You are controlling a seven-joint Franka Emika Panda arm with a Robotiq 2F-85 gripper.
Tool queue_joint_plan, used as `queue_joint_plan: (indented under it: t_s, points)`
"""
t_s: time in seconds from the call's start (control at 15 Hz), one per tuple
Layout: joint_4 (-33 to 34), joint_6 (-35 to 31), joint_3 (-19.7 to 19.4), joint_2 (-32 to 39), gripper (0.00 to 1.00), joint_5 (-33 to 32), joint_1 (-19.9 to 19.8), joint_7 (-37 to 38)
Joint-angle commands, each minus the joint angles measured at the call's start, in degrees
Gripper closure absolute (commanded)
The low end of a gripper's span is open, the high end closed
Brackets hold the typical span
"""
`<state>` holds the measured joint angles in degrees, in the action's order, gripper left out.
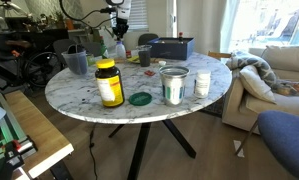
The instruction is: Put one wooden chip on top of the white bottle with a blue cap
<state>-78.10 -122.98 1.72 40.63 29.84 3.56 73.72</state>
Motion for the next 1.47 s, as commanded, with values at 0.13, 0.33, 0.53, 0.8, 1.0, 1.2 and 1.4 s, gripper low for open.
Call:
queue_joint_plan:
  t_s: [0.13, 0.33, 0.53, 0.8, 1.0, 1.2, 1.4]
  points:
    - [1.1, 2.4, 0.2, 0.4, 0.93, -1.6, -0.3, 1.6]
    - [1.0, 2.3, 0.2, 0.4, 0.93, -1.6, -0.3, 1.8]
    - [1.0, 2.3, 0.1, 0.5, 0.93, -1.7, -0.3, 2.0]
    - [1.1, 2.4, 0.0, 0.5, 0.93, -2.0, -0.2, 2.4]
    - [1.1, 2.8, -0.2, 0.5, 0.93, -2.5, -0.2, 2.9]
    - [1.2, 3.2, -0.1, 0.6, 0.93, -3.0, -0.2, 3.4]
    - [1.4, 2.9, 0.0, 0.8, 0.45, -2.9, -0.3, 3.2]
